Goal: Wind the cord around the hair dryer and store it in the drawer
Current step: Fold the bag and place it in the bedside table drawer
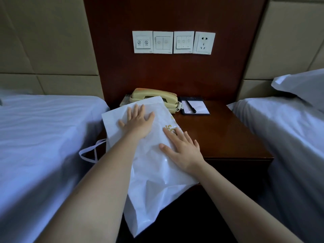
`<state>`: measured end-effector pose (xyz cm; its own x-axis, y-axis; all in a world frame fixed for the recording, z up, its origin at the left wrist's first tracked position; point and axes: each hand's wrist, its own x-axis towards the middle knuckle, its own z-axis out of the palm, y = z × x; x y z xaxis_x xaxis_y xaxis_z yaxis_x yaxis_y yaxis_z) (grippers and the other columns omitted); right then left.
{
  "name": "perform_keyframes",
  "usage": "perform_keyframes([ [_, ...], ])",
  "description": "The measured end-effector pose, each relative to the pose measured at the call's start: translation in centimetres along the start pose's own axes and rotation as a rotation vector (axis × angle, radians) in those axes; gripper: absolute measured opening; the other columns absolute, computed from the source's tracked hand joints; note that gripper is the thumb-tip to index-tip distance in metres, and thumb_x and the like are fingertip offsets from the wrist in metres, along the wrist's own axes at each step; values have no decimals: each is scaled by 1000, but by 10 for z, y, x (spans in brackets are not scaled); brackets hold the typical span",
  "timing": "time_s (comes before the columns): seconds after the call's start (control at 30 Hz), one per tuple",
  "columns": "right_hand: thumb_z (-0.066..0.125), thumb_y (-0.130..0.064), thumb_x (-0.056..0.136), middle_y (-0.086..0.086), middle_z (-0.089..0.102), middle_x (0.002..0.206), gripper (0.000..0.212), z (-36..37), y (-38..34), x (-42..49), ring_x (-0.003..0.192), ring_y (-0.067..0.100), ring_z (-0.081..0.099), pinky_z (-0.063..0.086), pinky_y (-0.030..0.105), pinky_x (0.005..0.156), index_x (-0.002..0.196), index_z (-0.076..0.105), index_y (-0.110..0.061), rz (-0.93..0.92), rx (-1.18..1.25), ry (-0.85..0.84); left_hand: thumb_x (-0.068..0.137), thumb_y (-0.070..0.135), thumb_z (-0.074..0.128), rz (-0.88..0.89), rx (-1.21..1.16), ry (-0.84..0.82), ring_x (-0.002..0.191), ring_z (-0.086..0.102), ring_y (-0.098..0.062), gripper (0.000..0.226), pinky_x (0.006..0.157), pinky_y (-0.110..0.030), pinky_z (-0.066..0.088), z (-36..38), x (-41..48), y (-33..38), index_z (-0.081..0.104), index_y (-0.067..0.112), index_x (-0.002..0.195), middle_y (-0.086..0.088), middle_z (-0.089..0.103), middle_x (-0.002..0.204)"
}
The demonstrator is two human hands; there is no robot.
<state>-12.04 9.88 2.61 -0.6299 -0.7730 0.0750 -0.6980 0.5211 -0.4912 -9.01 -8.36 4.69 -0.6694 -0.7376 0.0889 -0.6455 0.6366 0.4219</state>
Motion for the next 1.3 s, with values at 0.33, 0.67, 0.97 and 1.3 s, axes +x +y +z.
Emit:
perform_keyframes([
  [0.33,45,-75,71,-7,16,157,85,7,-21,5,143,33,15,14,56,112,143,7,-49,144,-131,-14,93,55,33,-188,-167,65,147,-6,-22,70,114,-52,2,5,-87,-25,9,23,151,-10,-2,160],
  [0.67,43,-71,79,-2,22,154,82,8,-36,-9,137,31,26,26,45,100,146,4,-44,213,-232,9,73,15,73,-431,-883,629,112,46,-37,50,89,-42,40,12,-156,-50,48,2,115,-14,45,117],
  [0.97,34,-76,79,-3,26,153,80,16,-41,-10,134,30,30,27,46,100,146,6,-43,257,-273,78,67,49,79,-719,-1301,9,96,63,-25,74,83,-31,49,15,-148,-74,54,2,119,-7,64,109],
  [1.3,34,-74,80,-1,31,151,80,17,-42,-6,134,29,29,27,47,99,147,7,-40,277,-282,65,63,50,80,-865,-1142,46,124,44,-33,102,96,-43,40,20,-133,-69,30,0,137,-17,40,140],
])
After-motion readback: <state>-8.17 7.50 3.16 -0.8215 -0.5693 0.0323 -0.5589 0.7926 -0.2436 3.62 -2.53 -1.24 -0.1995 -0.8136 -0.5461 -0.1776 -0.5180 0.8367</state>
